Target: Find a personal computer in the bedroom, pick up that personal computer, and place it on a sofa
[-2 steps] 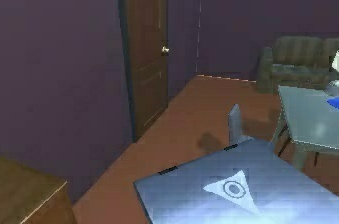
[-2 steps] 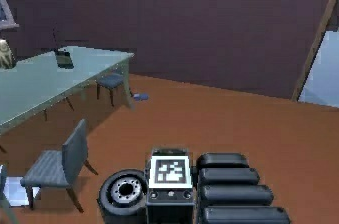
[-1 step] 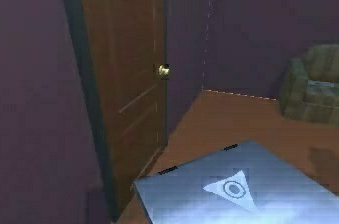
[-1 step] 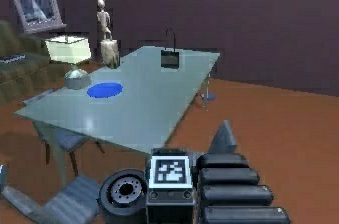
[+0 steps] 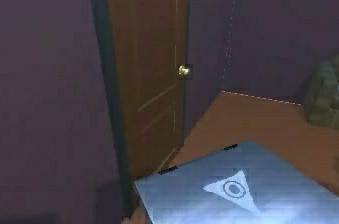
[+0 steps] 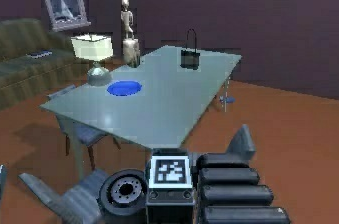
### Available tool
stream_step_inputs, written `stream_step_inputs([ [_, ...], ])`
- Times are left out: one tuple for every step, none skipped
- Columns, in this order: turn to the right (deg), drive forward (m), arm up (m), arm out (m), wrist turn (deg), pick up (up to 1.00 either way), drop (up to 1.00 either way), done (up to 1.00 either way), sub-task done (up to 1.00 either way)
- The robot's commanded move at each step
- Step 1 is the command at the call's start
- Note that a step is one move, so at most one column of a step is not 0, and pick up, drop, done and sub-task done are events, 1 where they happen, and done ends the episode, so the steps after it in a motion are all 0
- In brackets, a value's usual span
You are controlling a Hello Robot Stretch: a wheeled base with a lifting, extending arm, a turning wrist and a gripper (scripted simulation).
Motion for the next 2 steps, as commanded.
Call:
stream_step_inputs([
  [0.0,0.25,0.0,0.0,0.0,0.0,0.0,0.0,0.0],
  [30.0,0.0,0.0,0.0,0.0,0.0,0.0,0.0,0.0],
])
